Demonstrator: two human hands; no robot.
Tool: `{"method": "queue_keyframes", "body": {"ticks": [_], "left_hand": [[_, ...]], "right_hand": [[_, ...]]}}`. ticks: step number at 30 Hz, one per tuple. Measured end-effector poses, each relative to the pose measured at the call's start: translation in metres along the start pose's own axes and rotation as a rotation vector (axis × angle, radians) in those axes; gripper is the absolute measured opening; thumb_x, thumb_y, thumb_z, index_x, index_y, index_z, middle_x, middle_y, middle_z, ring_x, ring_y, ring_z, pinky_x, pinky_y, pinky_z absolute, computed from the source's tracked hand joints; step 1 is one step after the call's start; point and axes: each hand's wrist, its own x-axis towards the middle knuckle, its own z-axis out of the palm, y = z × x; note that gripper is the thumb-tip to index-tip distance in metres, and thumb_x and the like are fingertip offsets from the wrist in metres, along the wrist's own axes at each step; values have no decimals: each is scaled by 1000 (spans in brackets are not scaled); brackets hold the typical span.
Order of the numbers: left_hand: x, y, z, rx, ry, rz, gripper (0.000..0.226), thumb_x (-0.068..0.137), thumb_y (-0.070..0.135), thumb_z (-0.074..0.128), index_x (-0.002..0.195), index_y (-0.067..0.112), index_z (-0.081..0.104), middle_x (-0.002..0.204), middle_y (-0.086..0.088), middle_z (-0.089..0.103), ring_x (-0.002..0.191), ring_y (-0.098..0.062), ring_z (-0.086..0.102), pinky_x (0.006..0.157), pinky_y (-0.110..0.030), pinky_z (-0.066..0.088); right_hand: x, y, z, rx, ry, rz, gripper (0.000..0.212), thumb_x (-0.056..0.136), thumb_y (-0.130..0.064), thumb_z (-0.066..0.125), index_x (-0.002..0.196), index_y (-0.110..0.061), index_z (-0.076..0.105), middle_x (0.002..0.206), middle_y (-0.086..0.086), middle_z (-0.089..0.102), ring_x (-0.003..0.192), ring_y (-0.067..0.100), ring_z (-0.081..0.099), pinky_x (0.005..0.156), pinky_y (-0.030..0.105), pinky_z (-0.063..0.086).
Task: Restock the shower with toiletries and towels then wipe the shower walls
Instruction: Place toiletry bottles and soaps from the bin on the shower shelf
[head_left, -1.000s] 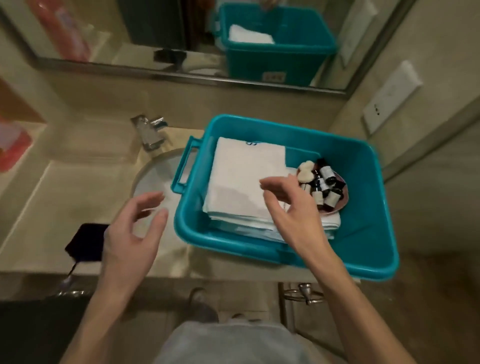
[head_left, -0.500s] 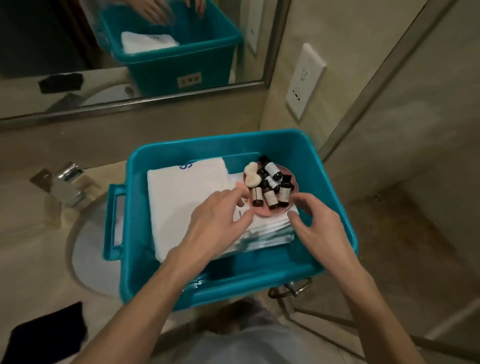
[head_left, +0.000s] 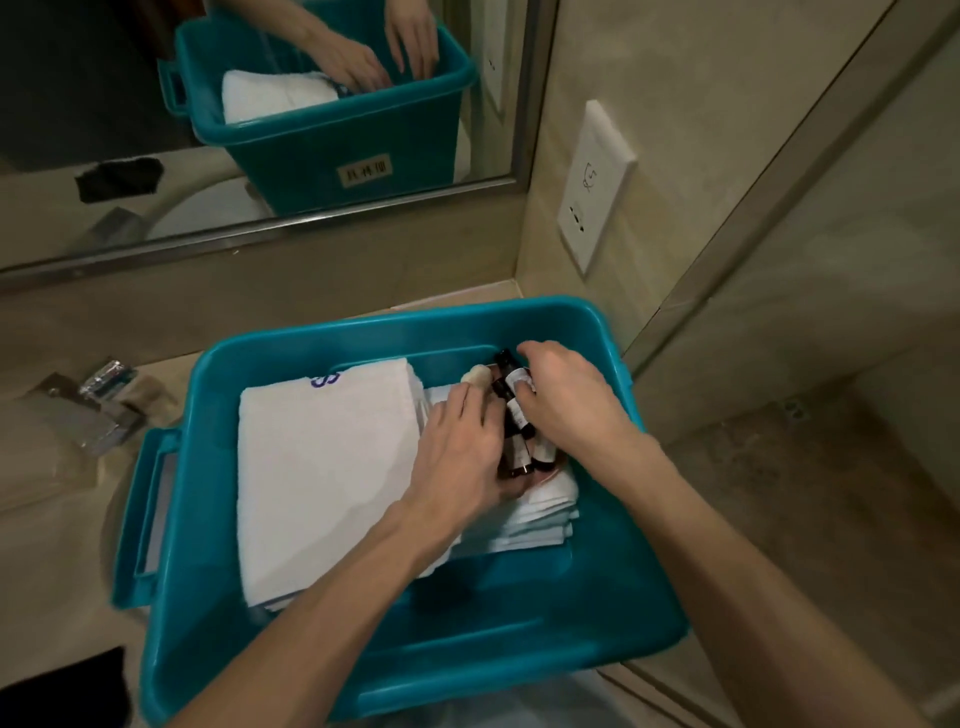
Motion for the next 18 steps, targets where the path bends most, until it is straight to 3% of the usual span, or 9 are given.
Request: {"method": "queue_keyframes", "body": {"ticks": [4, 9, 13, 18], "left_hand": [[2, 0, 7, -4, -31, -16, 98, 78, 83, 50, 141, 8, 50, 153, -11, 41, 144, -29, 32, 119, -40, 28], [4, -2, 14, -6, -43, 7, 99, 75, 78, 58, 144, 8, 47, 158, -11, 35, 150, -27, 23, 123, -40, 23], [-2, -7, 5, -97, -33, 34, 100, 67, 67, 69, 145, 9, 46, 159, -9, 33, 150, -25, 21, 124, -39, 22], [-19, -12, -22, -329, 19, 7, 85, 66, 55, 74, 137, 18, 47, 145, 1, 48, 137, -15, 38, 113, -34, 37]], "right_hand": [[16, -3, 4, -52, -41, 14, 6, 93, -14, 52, 94, -9, 53, 104, 14, 62, 96, 38, 60, 67, 39, 41], [23, -3, 7, -97, -83, 76, 21, 92, -24, 63, 104, -7, 61, 106, 16, 67, 98, 39, 64, 68, 37, 40], [24, -4, 6, -50, -68, 117, 31, 85, -32, 71, 100, -7, 61, 102, 17, 68, 97, 40, 64, 71, 39, 45], [13, -8, -2, 123, 1, 203, 30, 75, -38, 71, 86, -10, 64, 80, 4, 66, 85, 35, 65, 68, 37, 52]]}}
